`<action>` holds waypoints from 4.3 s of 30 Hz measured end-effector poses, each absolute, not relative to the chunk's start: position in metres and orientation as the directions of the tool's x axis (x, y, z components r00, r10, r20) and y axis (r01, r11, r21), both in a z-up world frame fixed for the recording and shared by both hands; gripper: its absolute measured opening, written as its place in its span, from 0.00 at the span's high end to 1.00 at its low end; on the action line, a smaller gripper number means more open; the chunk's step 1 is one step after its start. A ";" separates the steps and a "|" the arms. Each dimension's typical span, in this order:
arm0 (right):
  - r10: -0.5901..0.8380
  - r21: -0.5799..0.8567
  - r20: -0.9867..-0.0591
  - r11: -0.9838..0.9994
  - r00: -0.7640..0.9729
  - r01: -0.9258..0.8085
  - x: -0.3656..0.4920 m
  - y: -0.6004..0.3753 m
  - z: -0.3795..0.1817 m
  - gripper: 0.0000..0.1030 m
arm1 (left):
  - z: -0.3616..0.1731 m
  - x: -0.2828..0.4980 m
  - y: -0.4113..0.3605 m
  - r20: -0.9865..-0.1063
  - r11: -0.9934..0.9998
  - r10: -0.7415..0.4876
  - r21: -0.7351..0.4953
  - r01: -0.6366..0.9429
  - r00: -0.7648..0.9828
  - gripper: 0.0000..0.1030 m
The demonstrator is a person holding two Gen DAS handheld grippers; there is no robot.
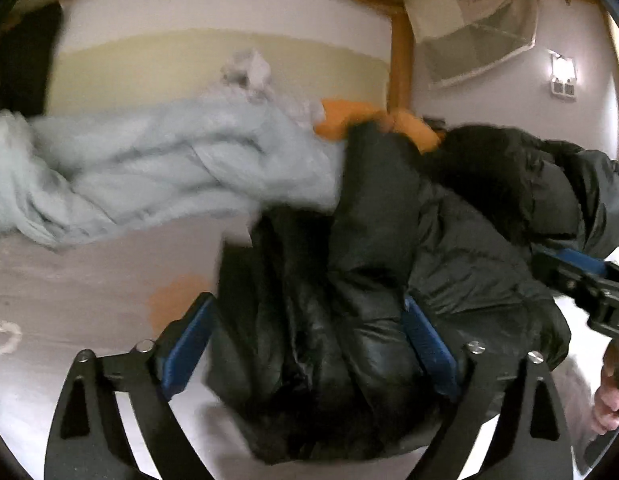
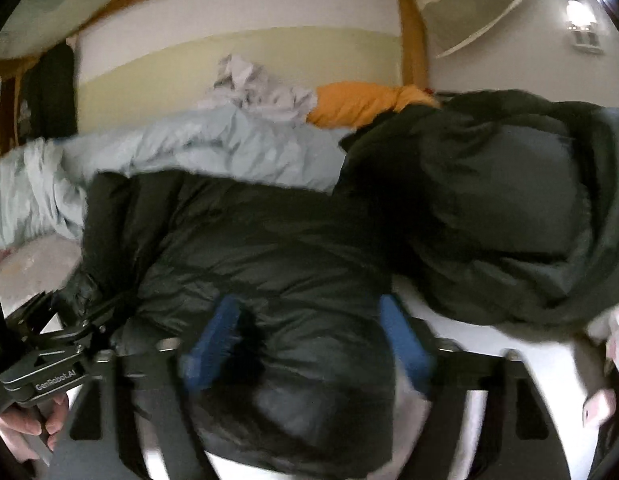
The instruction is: Fold large clothes
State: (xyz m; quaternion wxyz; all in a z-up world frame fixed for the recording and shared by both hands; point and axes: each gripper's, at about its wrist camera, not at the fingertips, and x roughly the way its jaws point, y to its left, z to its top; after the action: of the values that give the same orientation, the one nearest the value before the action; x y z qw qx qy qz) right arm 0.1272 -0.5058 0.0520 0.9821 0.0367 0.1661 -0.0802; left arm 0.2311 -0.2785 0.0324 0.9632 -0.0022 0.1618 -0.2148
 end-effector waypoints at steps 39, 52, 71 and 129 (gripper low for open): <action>-0.269 -0.015 -0.015 0.963 0.963 0.269 0.017 -0.463 0.026 0.00 | 0.032 0.105 -0.247 0.011 0.954 -0.289 0.084 0.287 0.957 0.00; -0.270 -0.032 -0.008 0.962 0.963 0.269 0.016 -0.463 0.025 0.00 | 0.033 0.104 -0.248 0.008 0.956 -0.285 0.076 0.284 0.958 0.00; -0.268 -0.031 -0.008 0.963 0.964 0.267 0.017 -0.464 0.025 0.00 | 0.032 0.109 -0.250 -0.015 0.961 -0.271 0.056 0.271 0.963 0.00; -0.268 -0.027 -0.010 0.963 0.963 0.268 0.016 -0.465 0.026 0.00 | 0.033 0.103 -0.256 0.012 0.963 -0.259 0.080 0.257 0.966 0.00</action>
State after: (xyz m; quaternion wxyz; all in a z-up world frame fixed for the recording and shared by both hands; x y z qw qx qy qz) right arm 0.0158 -0.4650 0.0256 0.9907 -0.0128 0.0066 -0.1352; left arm 0.1028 -0.2561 0.0329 0.9907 0.0389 -0.0110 -0.1301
